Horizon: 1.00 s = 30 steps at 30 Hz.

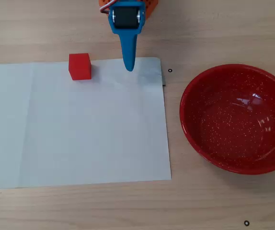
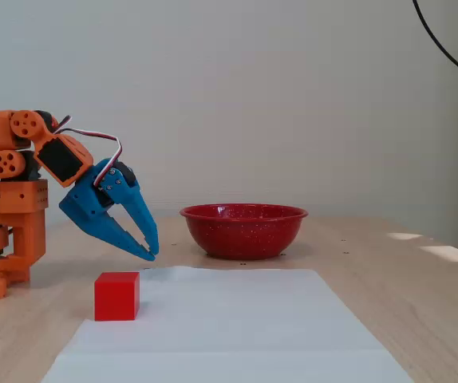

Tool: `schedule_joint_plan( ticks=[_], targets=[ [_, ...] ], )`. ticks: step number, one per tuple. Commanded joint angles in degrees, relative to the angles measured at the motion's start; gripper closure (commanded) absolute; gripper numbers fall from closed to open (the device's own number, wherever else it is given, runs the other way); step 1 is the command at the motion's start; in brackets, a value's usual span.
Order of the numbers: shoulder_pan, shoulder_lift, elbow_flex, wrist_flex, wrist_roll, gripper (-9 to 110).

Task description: Grasp the red cube and put it in the red bowl

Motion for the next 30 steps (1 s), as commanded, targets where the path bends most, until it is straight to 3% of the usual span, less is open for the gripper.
schedule_joint_plan(
  ticks=[1, 19, 30],
  targets=[
    [0.88, 1.23, 0.70, 0.18, 1.14, 101],
    [0.70, 0.09, 0.00, 0.44, 3.69, 101],
    [-1.49, -11.07, -13.01, 8.26, 7.12, 101]
  ],
)
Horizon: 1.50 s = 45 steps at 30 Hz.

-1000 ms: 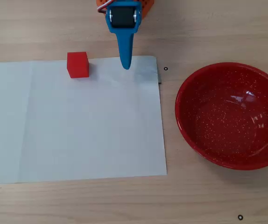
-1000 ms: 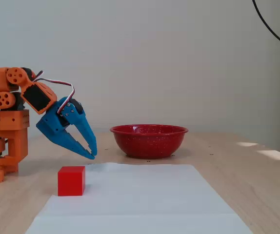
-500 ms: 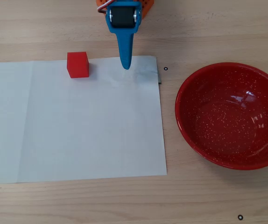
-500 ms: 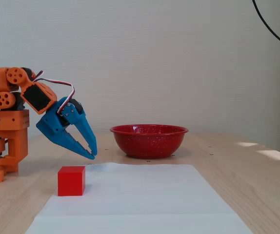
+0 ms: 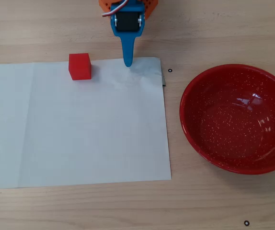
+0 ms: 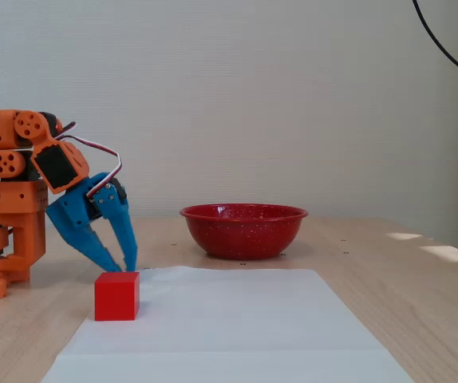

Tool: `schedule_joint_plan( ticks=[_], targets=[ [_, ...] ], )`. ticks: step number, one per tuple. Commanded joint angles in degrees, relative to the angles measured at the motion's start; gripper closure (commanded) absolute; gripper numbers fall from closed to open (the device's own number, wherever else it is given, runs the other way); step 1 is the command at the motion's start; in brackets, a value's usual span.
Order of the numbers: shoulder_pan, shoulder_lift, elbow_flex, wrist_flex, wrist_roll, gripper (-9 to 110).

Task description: Grasp the red cube and put it in the red bowl

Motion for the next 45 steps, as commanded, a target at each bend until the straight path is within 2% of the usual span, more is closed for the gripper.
schedule_joint_plan(
  ticks=[1, 15, 33, 45],
  targets=[
    [-1.76, -3.69, -9.05, 1.41, 2.11, 101],
    [-6.59, -23.64, -31.03, 10.99, 8.17, 101],
    [-19.34, -48.87, -58.10, 19.69, 16.96, 101],
    [-28.21, -59.15, -64.25, 23.55, 32.17, 101]
  ],
)
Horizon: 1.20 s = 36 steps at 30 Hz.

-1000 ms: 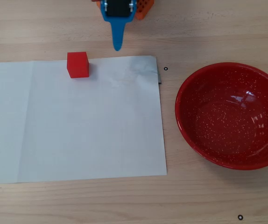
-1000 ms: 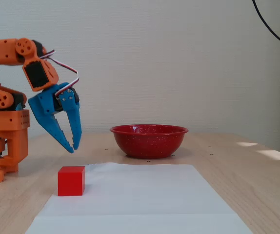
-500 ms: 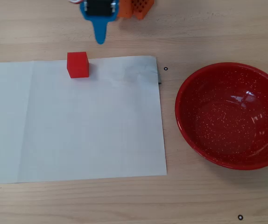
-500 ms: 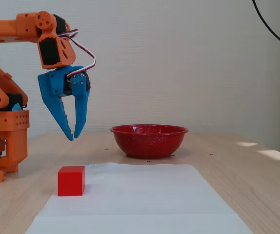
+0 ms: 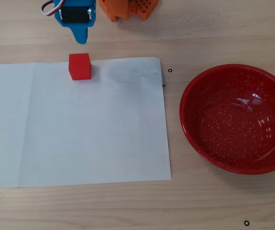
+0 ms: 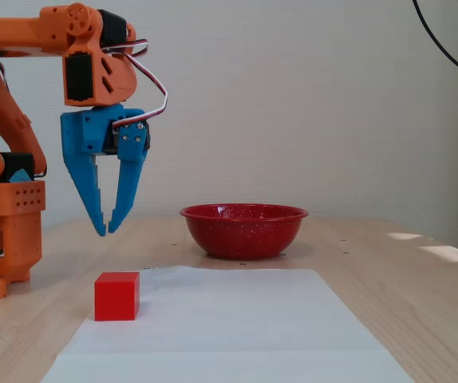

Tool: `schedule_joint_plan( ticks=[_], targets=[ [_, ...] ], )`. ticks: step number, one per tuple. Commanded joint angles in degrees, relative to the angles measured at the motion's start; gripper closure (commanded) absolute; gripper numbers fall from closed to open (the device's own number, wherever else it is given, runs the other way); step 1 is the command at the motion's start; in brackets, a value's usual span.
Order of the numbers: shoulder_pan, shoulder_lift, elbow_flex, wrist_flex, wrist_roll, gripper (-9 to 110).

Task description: Grasp the red cube and put it in the red bowl

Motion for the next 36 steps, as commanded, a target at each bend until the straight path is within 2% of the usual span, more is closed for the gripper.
schedule_joint_plan(
  ticks=[1, 7, 14, 36],
  targets=[
    [-1.85, 1.05, -6.33, 0.62, 3.87, 101],
    [-2.90, -0.97, -7.91, 3.69, 7.56, 97],
    [-3.96, -1.58, -8.09, 5.45, 6.59, 76],
    [-8.96, -6.86, -5.63, -1.85, 8.70, 55]
  ],
)
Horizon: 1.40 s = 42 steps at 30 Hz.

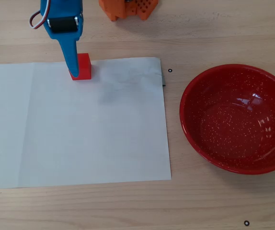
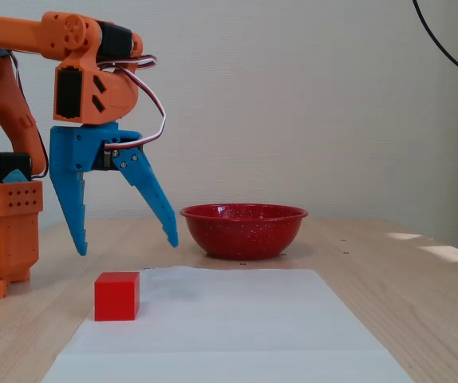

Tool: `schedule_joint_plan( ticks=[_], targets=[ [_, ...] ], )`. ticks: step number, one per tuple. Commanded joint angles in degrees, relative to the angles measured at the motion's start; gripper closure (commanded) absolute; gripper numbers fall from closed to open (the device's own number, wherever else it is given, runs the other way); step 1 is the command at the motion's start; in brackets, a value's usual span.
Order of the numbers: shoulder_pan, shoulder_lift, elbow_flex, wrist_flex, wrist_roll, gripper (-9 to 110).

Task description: Grasp the red cube and put it in the red bowl

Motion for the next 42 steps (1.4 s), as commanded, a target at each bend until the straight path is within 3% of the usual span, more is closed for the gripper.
schedule_joint_plan(
  ticks=[1, 15, 42],
  targets=[
    [-2.29, 1.93, -2.64, -2.81, 1.32, 53],
    [-1.32, 0.44, 3.43, -8.70, 0.35, 48],
    [0.53, -6.06, 10.02, -21.62, -1.05, 47]
  ],
)
